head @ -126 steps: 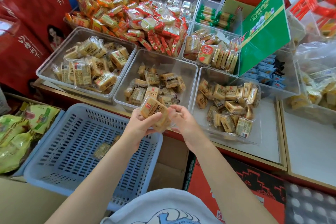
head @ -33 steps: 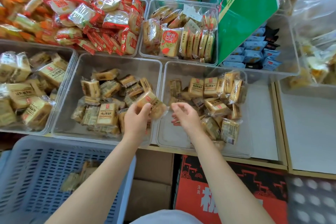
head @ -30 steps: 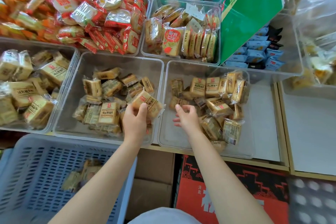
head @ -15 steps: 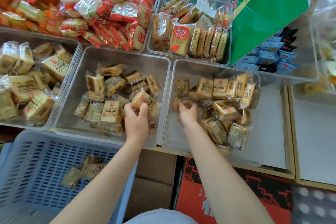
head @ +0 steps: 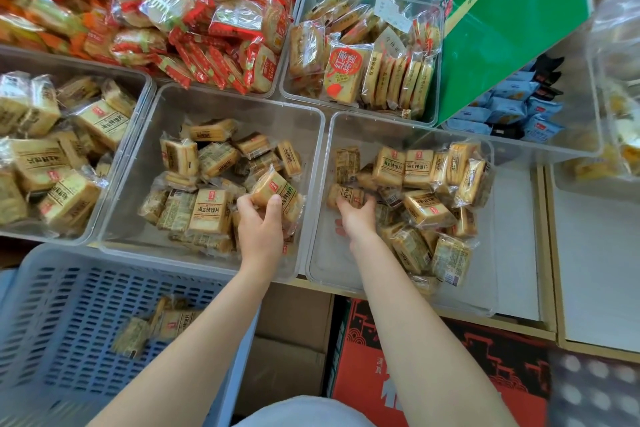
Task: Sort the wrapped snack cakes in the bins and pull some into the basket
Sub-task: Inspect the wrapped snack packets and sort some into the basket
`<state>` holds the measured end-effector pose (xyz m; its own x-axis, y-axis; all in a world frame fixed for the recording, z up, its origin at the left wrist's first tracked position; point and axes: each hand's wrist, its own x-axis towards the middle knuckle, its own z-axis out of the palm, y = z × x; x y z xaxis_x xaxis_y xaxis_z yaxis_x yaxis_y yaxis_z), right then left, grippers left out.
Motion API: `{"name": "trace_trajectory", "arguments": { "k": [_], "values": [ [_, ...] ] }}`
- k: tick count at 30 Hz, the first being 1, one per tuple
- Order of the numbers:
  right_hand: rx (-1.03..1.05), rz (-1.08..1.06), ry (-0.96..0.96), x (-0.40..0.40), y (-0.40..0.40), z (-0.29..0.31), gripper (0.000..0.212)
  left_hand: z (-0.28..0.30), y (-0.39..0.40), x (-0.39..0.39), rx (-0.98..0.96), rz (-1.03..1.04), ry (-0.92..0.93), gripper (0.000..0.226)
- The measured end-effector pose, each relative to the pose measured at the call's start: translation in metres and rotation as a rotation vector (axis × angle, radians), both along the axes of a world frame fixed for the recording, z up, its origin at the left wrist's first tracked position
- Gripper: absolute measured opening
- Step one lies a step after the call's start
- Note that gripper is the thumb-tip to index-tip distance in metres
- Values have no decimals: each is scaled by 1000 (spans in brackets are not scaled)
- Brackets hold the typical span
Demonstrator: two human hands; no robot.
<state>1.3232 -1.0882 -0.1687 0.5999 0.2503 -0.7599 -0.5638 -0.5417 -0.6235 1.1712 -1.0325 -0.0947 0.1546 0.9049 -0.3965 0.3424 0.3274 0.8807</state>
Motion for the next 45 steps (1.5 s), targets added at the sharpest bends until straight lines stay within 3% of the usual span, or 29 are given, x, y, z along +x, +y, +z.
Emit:
{"name": "trace_trajectory", "arguments": {
  "k": [9,16,25,30,34,38,41,43,45],
  "values": [
    [-6,35,147,7,9,15,91,0,-1,0,15,-12,7,22],
    [86,-67,143,8,-2,29,61,0,-1,1,7,-3,-3,19],
    [127,-157,-56,-8,-15,36,24,12,-5,-4,-9,-39,-24,20],
    [88,-53,-178,-5,-27,91,21,34,-4,-20,-89,-85,-201,16],
    [243,45,-196,-15,-48,147,16,55,-6,-39,-149,-175,-192,4],
    [423,187,-81,-43,-70,178,16,68,-21,-65,-192,-281,-150,11],
    [448,360,-46,-70,-80,182,17,74,-33,-87,-354,-332,-217,19],
    [468,456,-24,-90,-84,181,21,78,-43,-102,-463,-367,-327,43],
    [466,558,-45,-110,-87,184,20,83,-54,-118,-441,-418,-328,66]
  ]
}}
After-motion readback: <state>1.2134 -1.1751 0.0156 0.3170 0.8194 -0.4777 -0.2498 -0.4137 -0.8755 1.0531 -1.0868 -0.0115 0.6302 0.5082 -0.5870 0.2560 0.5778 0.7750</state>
